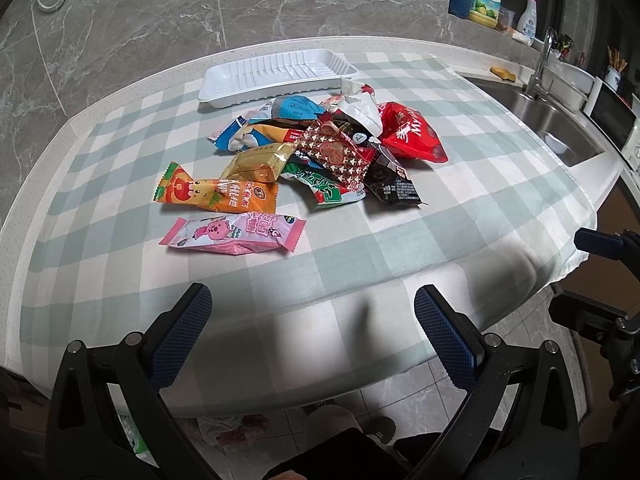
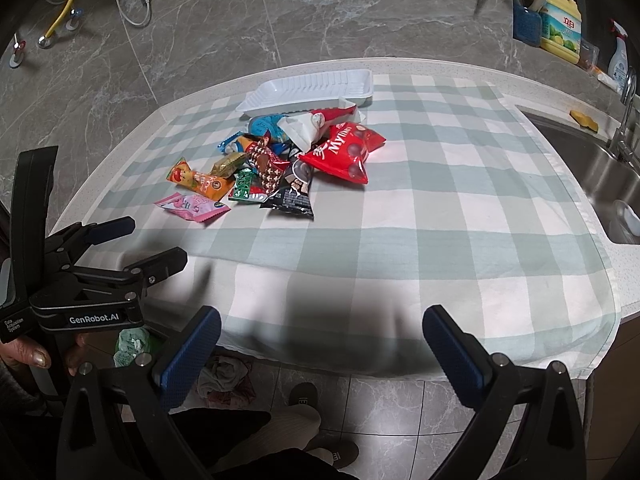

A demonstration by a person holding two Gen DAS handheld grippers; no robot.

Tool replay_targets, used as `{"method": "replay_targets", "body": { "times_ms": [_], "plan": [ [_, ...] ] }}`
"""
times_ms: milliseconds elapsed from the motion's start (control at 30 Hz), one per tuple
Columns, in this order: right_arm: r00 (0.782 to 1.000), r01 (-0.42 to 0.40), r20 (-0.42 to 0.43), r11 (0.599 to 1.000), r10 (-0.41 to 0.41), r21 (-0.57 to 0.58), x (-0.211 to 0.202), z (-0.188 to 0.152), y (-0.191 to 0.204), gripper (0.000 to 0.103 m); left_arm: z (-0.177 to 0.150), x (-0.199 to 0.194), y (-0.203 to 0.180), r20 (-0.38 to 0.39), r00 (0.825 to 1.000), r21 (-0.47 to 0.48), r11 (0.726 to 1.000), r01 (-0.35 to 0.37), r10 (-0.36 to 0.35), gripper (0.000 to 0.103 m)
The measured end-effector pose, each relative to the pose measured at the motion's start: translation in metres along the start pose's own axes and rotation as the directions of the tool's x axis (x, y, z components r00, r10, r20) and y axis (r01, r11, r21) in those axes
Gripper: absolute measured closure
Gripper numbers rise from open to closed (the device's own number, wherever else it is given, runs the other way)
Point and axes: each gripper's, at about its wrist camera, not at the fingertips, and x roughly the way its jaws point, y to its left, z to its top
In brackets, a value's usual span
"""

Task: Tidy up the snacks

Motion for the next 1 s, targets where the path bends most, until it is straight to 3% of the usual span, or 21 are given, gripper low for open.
{"method": "replay_targets", "body": {
  "times_ms": [1000],
  "plan": [
    [0.999, -0.037, -0.017, 0.999, 0.036, -0.023, 0.02, 0.015, 0.011, 0.0, 0.006, 0.012, 0.018, -0.017, 1.0, -0.027, 0.999, -0.024, 0.023, 0.0]
  ]
}}
